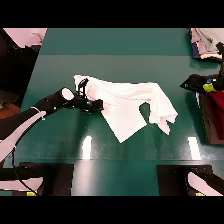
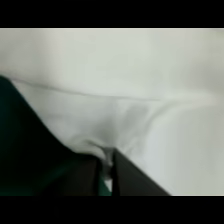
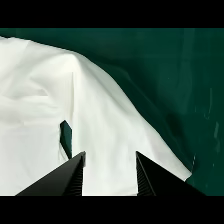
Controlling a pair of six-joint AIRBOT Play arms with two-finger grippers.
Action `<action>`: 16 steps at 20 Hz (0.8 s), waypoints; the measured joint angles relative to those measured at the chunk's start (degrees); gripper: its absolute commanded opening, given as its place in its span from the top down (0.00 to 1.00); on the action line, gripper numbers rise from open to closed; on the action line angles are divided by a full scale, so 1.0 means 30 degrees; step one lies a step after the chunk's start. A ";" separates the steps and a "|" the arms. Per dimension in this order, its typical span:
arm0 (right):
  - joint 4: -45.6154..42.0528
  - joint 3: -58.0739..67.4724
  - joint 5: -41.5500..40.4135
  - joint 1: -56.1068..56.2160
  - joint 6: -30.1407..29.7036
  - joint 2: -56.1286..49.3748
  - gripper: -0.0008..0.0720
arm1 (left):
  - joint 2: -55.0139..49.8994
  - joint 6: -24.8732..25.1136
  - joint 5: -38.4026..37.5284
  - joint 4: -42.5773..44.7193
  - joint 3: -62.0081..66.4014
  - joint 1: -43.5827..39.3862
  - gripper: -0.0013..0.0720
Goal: Fold the shirts.
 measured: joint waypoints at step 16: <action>-0.0080 -1.0601 0.0765 0.1428 0.0000 0.5020 0.23 | 0.1654 0.1872 -0.0554 0.0102 0.1916 -0.0036 0.95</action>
